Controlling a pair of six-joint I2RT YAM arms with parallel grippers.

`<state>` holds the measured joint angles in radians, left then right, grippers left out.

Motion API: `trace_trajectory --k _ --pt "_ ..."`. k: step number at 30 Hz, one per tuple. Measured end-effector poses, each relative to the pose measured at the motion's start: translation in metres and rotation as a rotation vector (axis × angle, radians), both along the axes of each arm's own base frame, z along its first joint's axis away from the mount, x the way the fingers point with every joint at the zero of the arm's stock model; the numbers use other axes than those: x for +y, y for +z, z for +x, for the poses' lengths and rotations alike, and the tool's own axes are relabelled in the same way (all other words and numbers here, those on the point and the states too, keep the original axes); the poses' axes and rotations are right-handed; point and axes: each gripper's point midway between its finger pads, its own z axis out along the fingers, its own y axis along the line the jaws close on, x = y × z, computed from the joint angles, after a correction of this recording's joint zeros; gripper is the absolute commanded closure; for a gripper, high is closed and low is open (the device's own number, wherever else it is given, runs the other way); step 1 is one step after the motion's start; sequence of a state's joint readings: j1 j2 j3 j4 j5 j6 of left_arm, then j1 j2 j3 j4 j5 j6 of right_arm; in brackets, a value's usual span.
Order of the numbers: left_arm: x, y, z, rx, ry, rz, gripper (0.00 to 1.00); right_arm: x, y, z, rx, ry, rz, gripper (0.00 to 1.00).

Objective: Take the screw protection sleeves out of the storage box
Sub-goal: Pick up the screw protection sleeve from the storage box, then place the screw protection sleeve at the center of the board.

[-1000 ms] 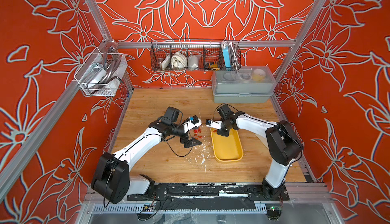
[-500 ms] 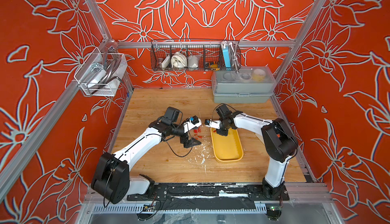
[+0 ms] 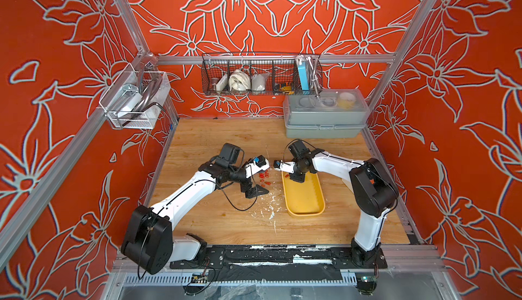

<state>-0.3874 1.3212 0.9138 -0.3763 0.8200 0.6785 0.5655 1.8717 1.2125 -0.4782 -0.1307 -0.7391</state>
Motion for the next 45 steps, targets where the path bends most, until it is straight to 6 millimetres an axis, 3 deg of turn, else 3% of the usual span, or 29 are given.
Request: trace_trajectory --k 13,19,24,29,32,36,42,45 --pt "0.004 -0.001 0.003 -0.019 0.026 0.027 0.02 -0.010 0.038 -0.016 0.001 0.008 0.018 1.00" --pt "0.013 0.001 0.009 -0.029 0.066 0.041 0.02 -0.010 0.057 -0.046 0.093 0.037 0.075 1.00" --pt "0.036 0.005 0.023 -0.037 0.147 0.048 0.02 0.011 0.093 -0.066 0.141 0.059 0.198 1.00" --pt "0.066 0.016 0.043 -0.083 0.274 0.066 0.02 0.050 0.115 -0.084 0.149 0.129 0.273 1.00" --pt "0.084 0.021 0.055 -0.101 0.361 0.080 0.02 0.073 0.111 -0.092 0.179 0.161 0.274 1.00" --pt "0.099 0.024 0.067 -0.118 0.440 0.099 0.02 0.097 0.084 -0.094 0.224 0.173 0.242 1.00" --pt "0.104 0.025 0.073 -0.130 0.480 0.110 0.02 0.107 0.030 -0.093 0.274 0.146 0.129 1.00" --pt "0.105 0.026 0.073 -0.130 0.485 0.109 0.02 0.107 0.013 -0.087 0.274 0.127 0.089 1.00"
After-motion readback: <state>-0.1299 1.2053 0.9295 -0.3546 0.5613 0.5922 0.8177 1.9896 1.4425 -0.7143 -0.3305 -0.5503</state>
